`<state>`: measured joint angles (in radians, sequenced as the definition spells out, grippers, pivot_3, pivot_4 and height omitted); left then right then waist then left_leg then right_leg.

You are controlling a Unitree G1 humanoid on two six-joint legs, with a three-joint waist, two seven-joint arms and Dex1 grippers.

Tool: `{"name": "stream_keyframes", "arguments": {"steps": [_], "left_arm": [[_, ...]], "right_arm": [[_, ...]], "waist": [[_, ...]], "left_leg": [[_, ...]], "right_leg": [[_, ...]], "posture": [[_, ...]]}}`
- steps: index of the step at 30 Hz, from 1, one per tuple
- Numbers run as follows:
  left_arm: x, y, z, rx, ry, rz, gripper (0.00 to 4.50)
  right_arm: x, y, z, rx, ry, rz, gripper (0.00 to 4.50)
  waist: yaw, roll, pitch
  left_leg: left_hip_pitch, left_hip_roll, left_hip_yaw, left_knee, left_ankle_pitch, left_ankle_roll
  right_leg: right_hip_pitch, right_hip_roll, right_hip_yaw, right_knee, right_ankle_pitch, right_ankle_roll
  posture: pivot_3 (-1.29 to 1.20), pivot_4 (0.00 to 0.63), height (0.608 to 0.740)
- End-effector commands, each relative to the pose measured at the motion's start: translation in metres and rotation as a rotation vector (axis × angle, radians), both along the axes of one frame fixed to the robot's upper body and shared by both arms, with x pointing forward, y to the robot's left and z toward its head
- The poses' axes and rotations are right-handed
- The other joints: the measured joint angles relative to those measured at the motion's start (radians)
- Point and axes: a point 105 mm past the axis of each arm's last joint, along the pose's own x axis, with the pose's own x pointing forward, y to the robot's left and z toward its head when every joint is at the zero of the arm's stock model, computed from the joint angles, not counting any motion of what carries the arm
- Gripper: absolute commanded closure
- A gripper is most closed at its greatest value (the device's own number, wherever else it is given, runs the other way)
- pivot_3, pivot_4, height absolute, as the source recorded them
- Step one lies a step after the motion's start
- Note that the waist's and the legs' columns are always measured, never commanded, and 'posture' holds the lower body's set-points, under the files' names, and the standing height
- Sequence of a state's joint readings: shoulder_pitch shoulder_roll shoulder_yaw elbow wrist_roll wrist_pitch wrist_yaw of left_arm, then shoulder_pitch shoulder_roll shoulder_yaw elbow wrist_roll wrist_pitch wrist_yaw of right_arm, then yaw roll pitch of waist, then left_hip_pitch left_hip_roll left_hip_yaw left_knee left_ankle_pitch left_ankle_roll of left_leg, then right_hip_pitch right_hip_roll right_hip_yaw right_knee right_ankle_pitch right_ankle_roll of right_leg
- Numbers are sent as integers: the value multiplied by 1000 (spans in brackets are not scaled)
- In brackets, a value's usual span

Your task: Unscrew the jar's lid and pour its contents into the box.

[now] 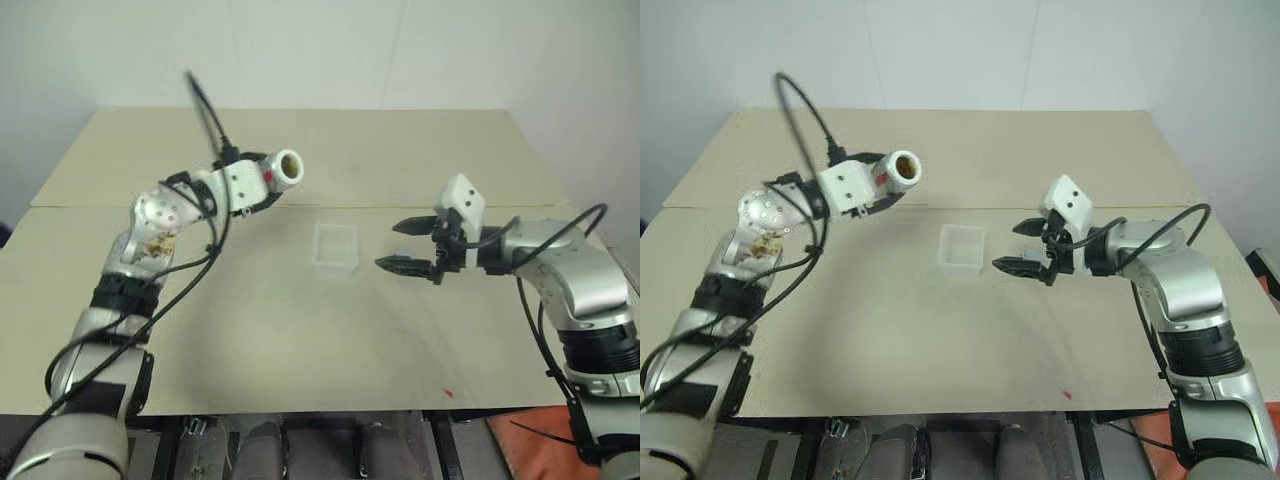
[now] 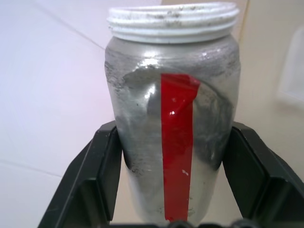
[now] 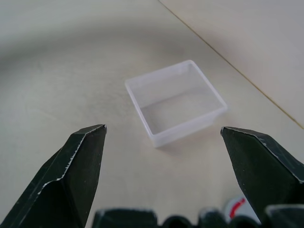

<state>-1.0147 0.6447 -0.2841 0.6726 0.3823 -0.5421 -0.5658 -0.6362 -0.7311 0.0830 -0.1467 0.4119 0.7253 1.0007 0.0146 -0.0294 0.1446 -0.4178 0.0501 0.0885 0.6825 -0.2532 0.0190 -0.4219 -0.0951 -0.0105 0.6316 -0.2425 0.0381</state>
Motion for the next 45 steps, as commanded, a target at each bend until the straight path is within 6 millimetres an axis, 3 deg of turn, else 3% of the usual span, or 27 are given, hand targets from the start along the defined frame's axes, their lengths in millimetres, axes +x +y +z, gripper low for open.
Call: {"name": "stream_keyframes", "arguments": {"steps": [1,6,9,16,21,25,31,37,41,45], "left_arm": [[0,-24,22,278,-273,-115,1734],[9,-40,23,638,-464,-198,1734],[12,-54,22,726,-544,-240,1734],[2,-96,12,746,-654,-387,1734],[-1,-100,-5,883,-712,-472,1734],[-3,-104,-3,917,-791,-499,1734],[-5,-102,2,752,-705,-463,1734],[2,-62,6,411,-403,-269,1734],[6,-38,13,52,-152,-156,1734],[-3,-27,7,-287,182,-168,1734]], "right_arm": [[0,5,16,3,-77,24,14],[0,6,20,15,-93,12,14],[-1,7,21,24,-94,2,14],[0,6,21,29,-89,-27,14],[-1,6,23,36,-86,-33,14],[0,8,24,36,-86,-38,14],[2,10,27,48,-98,-40,14],[2,7,27,65,-88,-52,14],[2,4,27,87,-76,-63,14],[4,3,30,93,-76,-64,14]], "waist": [[3,0,0],[12,0,0],[12,0,0],[22,-1,0],[22,-1,0],[23,-1,0],[23,-1,0],[10,0,0],[5,0,0],[-2,0,0]], "left_leg": [[-1,0,0,1,0,0],[-6,0,0,3,0,-1],[-7,0,1,3,1,-1],[-8,0,2,4,1,-2],[-8,0,2,4,1,-2],[-8,0,2,4,1,-2],[-8,0,1,6,1,-2],[-8,1,2,11,1,-2],[-8,1,1,14,1,-2],[-8,2,1,16,1,-2]], "right_leg": [[0,0,-1,0,0,0],[-2,0,-2,0,1,3],[-2,0,-2,-1,1,3],[-3,-1,-3,-1,1,4],[-3,-1,-2,-1,1,4],[-3,-1,-2,0,1,4],[-3,-1,-2,1,1,4],[-3,-1,-2,4,1,4],[-3,-2,-2,8,1,4],[-2,-2,-2,11,1,4]], "posture": [[0,150,740],[0,150,740],[0,150,740],[0,150,740],[0,150,740],[0,150,740],[0,150,740],[0,150,740],[0,150,740],[0,150,740]]}}
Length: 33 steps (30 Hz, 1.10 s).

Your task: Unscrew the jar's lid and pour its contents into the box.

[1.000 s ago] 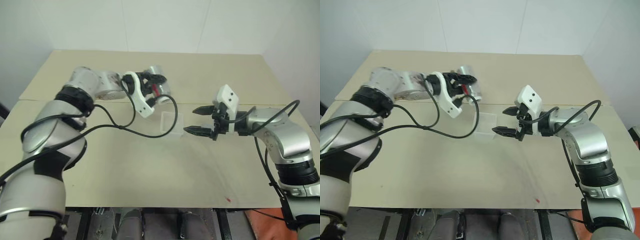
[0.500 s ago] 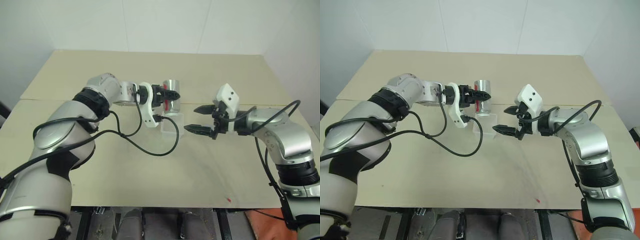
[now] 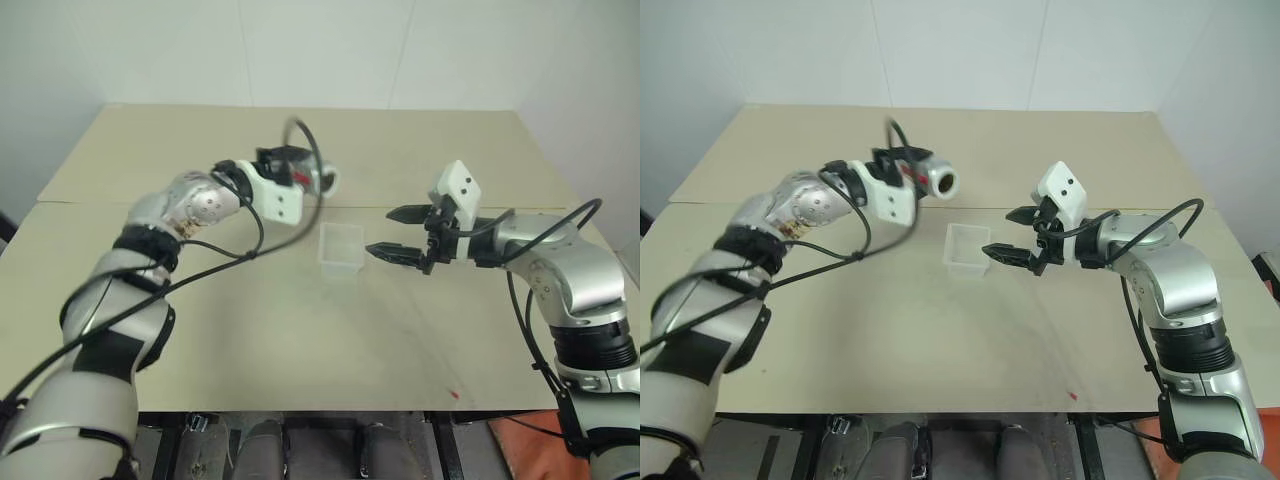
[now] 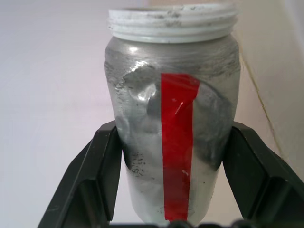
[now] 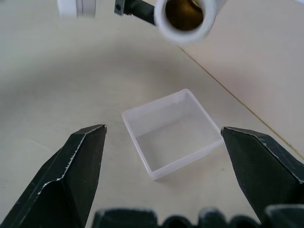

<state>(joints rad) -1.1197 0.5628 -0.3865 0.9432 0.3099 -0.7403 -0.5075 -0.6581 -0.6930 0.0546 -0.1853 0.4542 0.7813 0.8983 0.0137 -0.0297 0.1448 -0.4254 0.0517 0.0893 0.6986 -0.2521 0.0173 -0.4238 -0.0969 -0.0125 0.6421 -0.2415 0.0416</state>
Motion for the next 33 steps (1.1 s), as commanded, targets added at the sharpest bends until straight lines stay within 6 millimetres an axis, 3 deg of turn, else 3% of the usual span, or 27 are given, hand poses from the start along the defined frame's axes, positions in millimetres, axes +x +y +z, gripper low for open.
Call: {"name": "stream_keyframes", "arguments": {"steps": [1,4,8,11,14,19,23,26,29,33], "left_arm": [[-10,5,16,-318,291,-46,1734],[-24,16,14,-636,618,-108,1734],[-30,28,9,-966,804,-64,1734],[-36,31,1,-1050,844,-18,1734],[-40,30,-7,-1003,817,27,1734],[-29,12,7,-640,500,41,1734],[-20,-16,23,-146,88,-39,1734],[-19,-32,11,318,-156,-130,1734],[-17,-38,-3,615,-300,-212,1734],[-4,-47,-7,796,-472,-225,1734]], "right_arm": [[1,-5,17,30,-46,-11,14],[1,-6,20,33,-49,-10,14],[0,-6,20,35,-43,-10,14],[0,-6,20,38,-38,-8,14],[0,-5,20,37,-36,-8,14],[2,-5,21,36,-38,-6,14],[4,-2,22,40,-46,-3,14],[5,0,22,45,-53,-3,14],[4,-1,22,50,-58,-15,14],[3,-3,22,58,-61,-36,14]], "waist": [[-3,0,0],[-9,0,0],[-16,0,0],[-14,0,0],[-13,0,0],[-2,0,0],[11,0,0],[12,0,0],[13,0,0],[14,0,0]], "left_leg": [[0,0,0,0,0,0],[0,0,-1,0,0,0],[0,0,-4,0,0,1],[2,0,-6,0,-3,5],[2,0,-6,0,-3,5],[2,-1,-4,0,-2,3],[2,-2,-3,0,-2,4],[1,-2,-2,-1,-2,3],[1,-3,-1,-3,0,0],[0,-2,0,-3,-1,2]], "right_leg": [[0,0,0,0,0,0],[0,1,1,1,0,0],[0,1,1,0,0,0],[2,1,1,1,0,0],[2,1,1,1,0,0],[2,1,1,0,0,0],[3,1,0,-2,0,0],[2,1,1,-4,0,0],[2,1,1,-5,0,0],[1,1,1,-3,0,0]], "posture": [[0,150,740],[0,150,740],[0,150,740],[0,150,740],[0,150,740],[0,150,740],[0,150,740],[0,150,740],[0,150,740],[0,150,740]]}}
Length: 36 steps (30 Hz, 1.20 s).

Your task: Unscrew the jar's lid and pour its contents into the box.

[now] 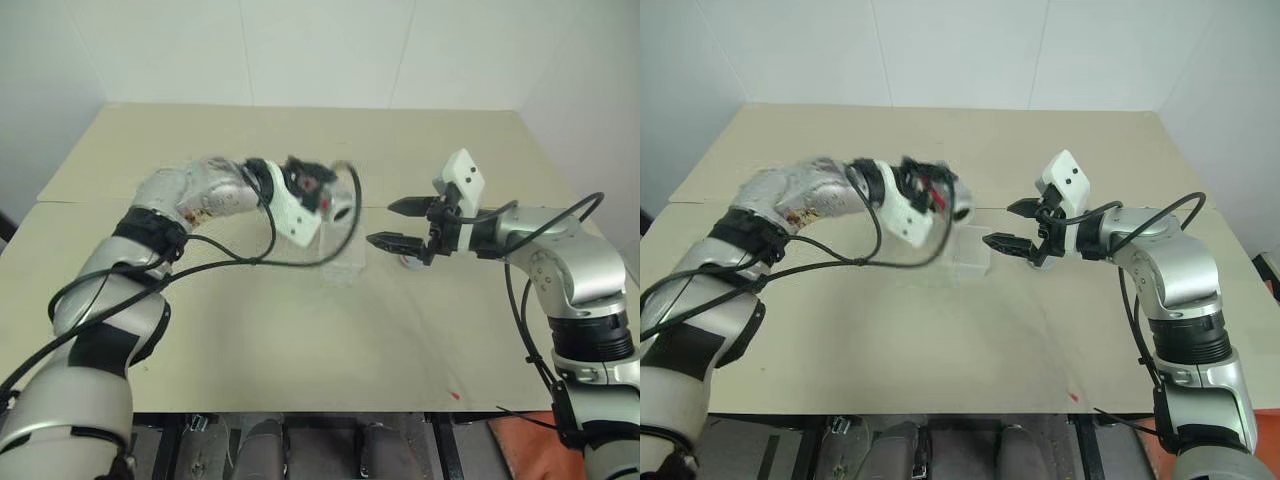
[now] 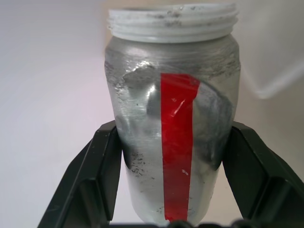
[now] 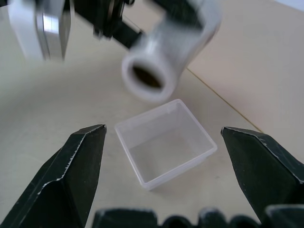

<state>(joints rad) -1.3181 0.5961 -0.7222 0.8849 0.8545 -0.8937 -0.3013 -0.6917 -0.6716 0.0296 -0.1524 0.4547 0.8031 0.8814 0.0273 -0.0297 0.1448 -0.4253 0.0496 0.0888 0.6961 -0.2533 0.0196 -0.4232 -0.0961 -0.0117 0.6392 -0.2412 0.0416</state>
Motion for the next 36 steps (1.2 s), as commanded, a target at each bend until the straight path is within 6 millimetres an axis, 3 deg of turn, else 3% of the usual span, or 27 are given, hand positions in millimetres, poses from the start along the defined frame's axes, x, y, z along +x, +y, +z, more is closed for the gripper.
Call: {"name": "stream_keyframes", "arguments": {"steps": [1,6,10,14,23,28,33,35,36], "left_arm": [[13,-11,16,63,-203,-45,1734],[22,-36,29,78,-396,-105,1734],[13,-46,21,134,-436,-222,1734],[14,-38,-2,291,-486,-288,1734],[19,-39,10,227,-545,-255,1734],[13,-29,14,-93,-275,-120,1734],[20,8,39,-488,-37,100,1734],[26,24,40,-702,184,229,1734],[28,33,35,-833,375,301,1734]], "right_arm": [[-5,-1,14,24,-60,-8,14],[-10,-2,14,36,-60,-20,14],[-12,-3,14,43,-59,-30,14],[-11,-2,14,50,-59,-37,14],[-10,0,16,61,-69,-29,14],[-10,0,16,60,-69,-29,14],[-10,-5,15,55,-57,-37,14],[-10,-7,16,57,-57,-38,14],[-10,-8,16,59,-54,-40,14]], "waist": [[0,0,0],[10,0,0],[7,0,0],[7,0,0],[12,0,0],[9,0,0],[-4,0,0],[-12,0,0],[-14,0,0]], "left_leg": [[0,0,0,0,-2,3],[-2,0,-1,2,-3,4],[-3,0,-1,2,-2,4],[-3,0,0,2,-2,4],[-4,0,-1,3,-2,4],[-3,0,-1,3,-2,4],[-3,1,0,3,0,0],[-3,1,-1,4,1,-1],[-3,1,-1,4,1,-1]], "right_leg": [[0,0,0,1,0,0],[-1,-1,-1,1,0,1],[-2,-1,-1,1,0,1],[-2,-1,0,2,0,1],[-3,-1,-1,2,0,1],[-3,-1,-1,2,0,1],[-3,-1,-1,3,0,1],[-3,-1,-1,3,0,1],[-3,-1,-1,3,0,1]], "posture": [[0,150,740],[0,150,740],[0,150,740],[0,150,740],[0,150,740],[0,150,740],[0,150,740],[0,150,740],[0,150,740]]}}
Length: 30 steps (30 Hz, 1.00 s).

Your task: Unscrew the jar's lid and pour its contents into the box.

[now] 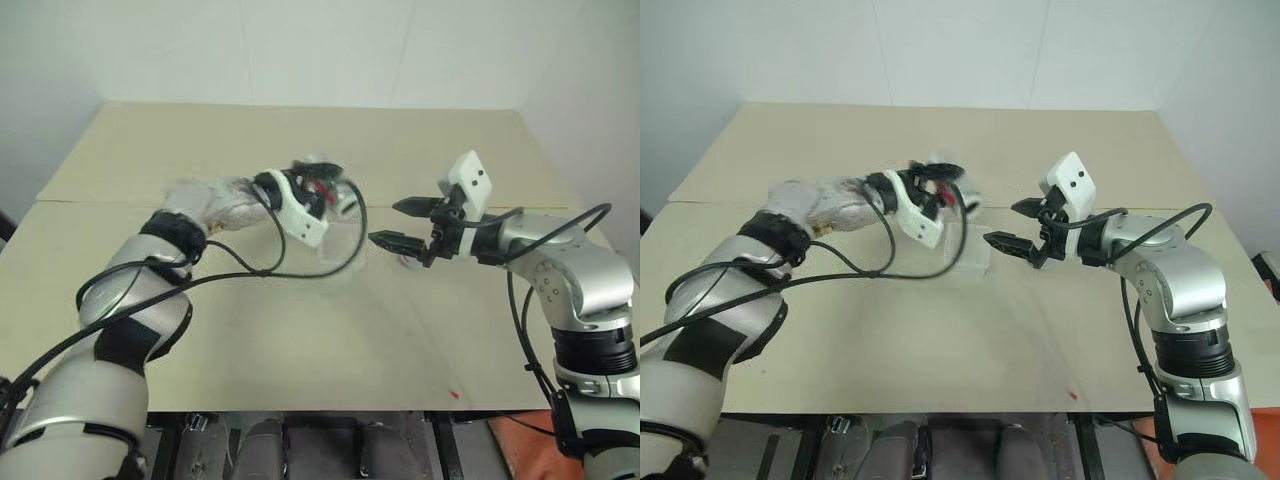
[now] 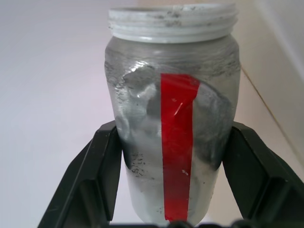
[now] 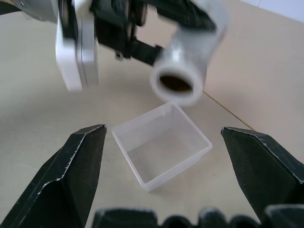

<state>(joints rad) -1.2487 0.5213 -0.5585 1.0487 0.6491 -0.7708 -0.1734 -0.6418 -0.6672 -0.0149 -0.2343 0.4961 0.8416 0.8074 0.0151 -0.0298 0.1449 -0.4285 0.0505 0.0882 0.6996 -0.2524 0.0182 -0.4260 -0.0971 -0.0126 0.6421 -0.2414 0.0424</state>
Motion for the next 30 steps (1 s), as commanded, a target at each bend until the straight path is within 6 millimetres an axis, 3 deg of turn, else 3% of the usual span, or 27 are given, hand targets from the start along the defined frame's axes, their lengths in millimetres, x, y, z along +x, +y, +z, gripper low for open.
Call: {"name": "stream_keyframes", "arguments": {"steps": [1,4,7,10,13,18,21,23,25,27,30], "left_arm": [[2,23,13,-454,438,53,1734],[-3,39,8,-831,799,5,1734],[-17,39,29,-1182,922,-96,1734],[-16,46,11,-1210,896,13,1734],[-25,42,10,-1253,927,2,1734],[-22,65,-13,-1288,911,150,1734],[-17,65,-18,-1225,883,178,1734],[-10,60,-6,-1131,806,163,1734],[-3,50,14,-928,636,138,1734],[-4,27,32,-588,422,65,1734],[-11,-5,30,-46,127,-37,1734]], "right_arm": [[-3,-6,15,25,-39,4,14],[-3,-5,14,14,-37,11,14],[-5,-5,14,11,-33,16,14],[-4,-4,15,4,-26,23,14],[-4,-3,16,0,-28,30,14],[-5,-2,16,-3,-27,34,14],[-4,-2,14,-4,-24,31,14],[-4,-1,14,-7,-23,30,14],[-3,-2,14,-10,-23,29,14],[-2,-4,14,-17,-25,25,14],[-1,-8,14,-33,-26,16,14]], "waist": [[-2,0,0],[-6,0,0],[-10,0,0],[-6,0,0],[-6,0,0],[-8,0,0],[-6,0,0],[0,0,0],[7,0,0],[11,0,0],[16,0,0]], "left_leg": [[0,0,0,0,0,-1],[1,0,0,1,1,-1],[0,1,-3,1,0,-1],[0,0,-5,2,0,0],[4,0,-4,1,0,0],[5,0,-4,1,-2,4],[4,0,-4,0,-2,4],[4,-1,-4,0,-2,4],[4,-1,-4,1,-2,4],[3,-1,-3,1,-2,4],[2,-2,-2,0,-1,2]], "right_leg": [[0,0,0,0,0,0],[1,0,0,0,0,0],[1,1,0,1,0,0],[2,1,0,1,0,0],[5,1,1,1,0,0],[5,1,1,2,0,0],[4,1,1,1,0,0],[5,1,1,1,0,0],[5,1,0,0,0,0],[5,1,0,-1,0,0],[5,1,0,-4,0,0]], "posture": [[0,150,740],[0,150,740],[0,150,740],[0,150,740],[0,150,740],[0,150,740],[0,150,740],[0,150,740],[0,150,740],[0,150,740],[0,150,740]]}}
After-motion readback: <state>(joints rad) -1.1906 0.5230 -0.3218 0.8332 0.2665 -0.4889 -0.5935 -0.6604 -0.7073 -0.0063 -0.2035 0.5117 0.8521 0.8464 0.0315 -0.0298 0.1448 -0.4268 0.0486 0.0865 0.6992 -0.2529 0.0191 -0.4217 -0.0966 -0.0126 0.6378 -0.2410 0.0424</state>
